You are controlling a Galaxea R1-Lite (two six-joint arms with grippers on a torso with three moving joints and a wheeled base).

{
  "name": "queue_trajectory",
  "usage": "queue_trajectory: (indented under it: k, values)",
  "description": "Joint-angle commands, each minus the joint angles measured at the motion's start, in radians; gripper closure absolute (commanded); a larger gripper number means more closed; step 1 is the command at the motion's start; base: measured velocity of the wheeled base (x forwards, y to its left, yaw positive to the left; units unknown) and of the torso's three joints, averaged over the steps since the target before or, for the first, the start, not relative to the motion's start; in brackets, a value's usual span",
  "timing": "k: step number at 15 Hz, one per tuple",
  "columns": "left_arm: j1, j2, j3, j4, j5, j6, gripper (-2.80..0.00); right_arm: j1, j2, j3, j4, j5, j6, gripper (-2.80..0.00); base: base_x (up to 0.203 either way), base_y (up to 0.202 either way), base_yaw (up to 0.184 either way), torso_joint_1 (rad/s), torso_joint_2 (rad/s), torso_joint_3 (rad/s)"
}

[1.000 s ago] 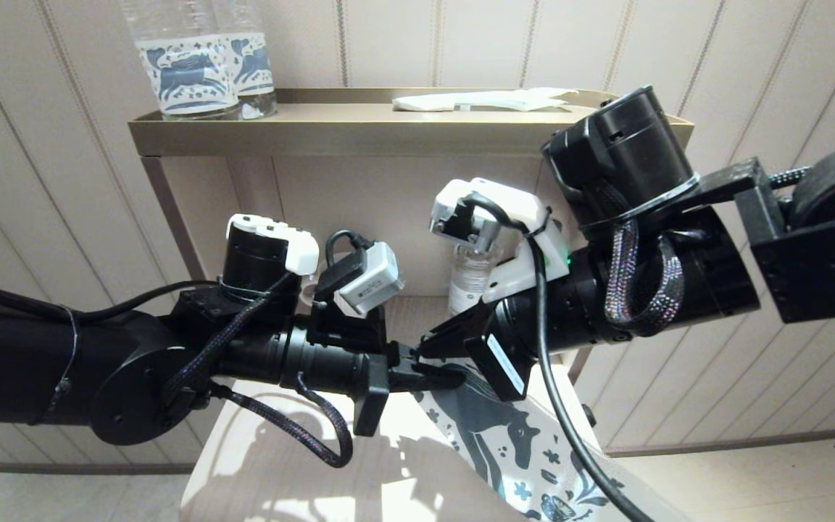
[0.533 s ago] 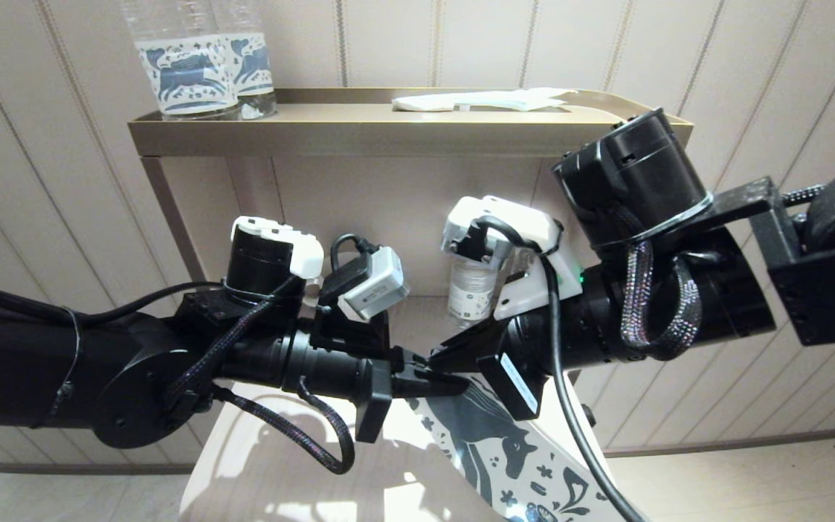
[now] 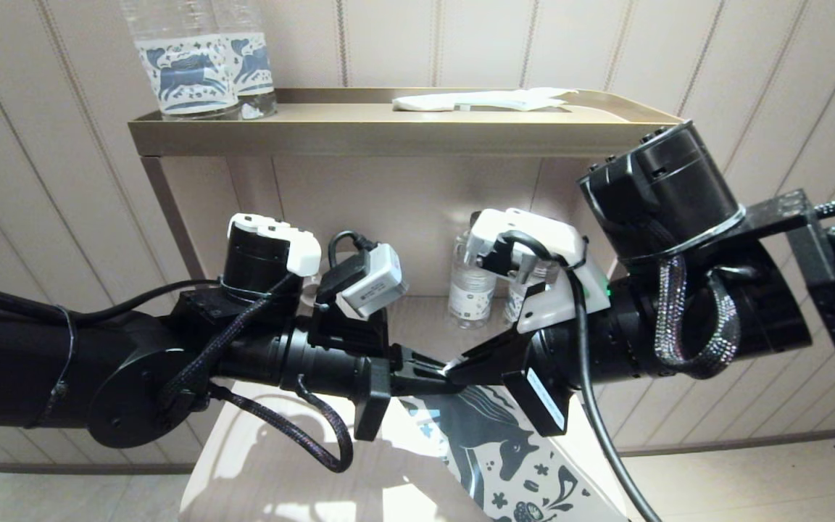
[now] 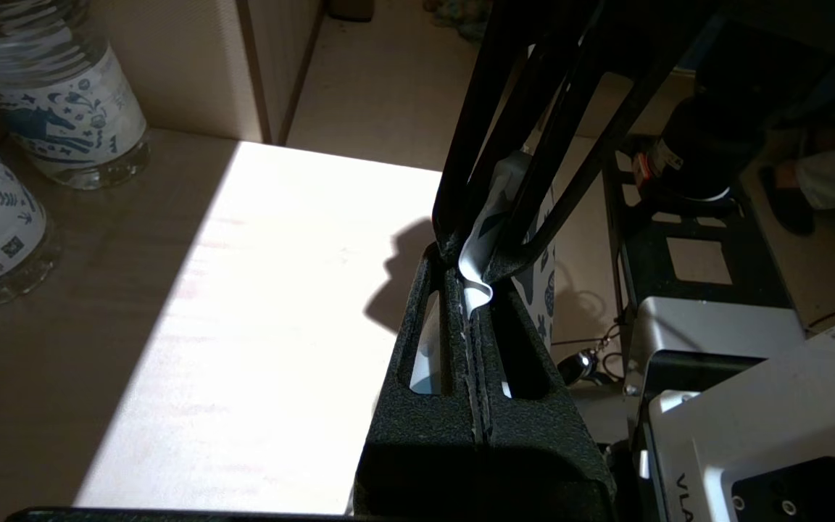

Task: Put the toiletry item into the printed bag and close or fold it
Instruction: Hand it to the other hand

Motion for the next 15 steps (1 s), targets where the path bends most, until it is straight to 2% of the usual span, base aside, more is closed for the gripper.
queue_trajectory:
  k: [1,10,12,13,15]
  values:
    - [0.000,-0.004,0.000,-0.004,-0.005,0.002,0.00,0.001,-0.012,0.019,0.001,0.003,-0.002,0.00,0.000,0.000,0.000,0.000,0.00,0.000]
    - [-0.001,-0.002,-0.001,0.007,-0.009,-0.003,0.00,0.009,0.020,-0.044,0.015,0.008,0.000,0.00,0.000,0.000,0.000,0.000,0.00,0.000]
    - [-0.002,-0.005,0.005,0.008,-0.009,-0.001,0.00,0.006,0.046,-0.103,0.087,0.038,0.000,0.00,0.000,0.000,0.000,0.000,0.00,0.000]
    - [-0.002,-0.008,0.012,0.005,-0.009,0.003,-2.80,0.002,0.057,-0.136,0.125,0.078,0.001,0.00,0.000,0.000,0.000,0.000,0.00,0.000]
    - [-0.002,-0.011,0.032,-0.004,-0.011,0.045,-2.80,-0.001,0.091,-0.180,0.162,0.119,0.000,0.00,0.000,0.000,0.000,0.000,0.00,0.000]
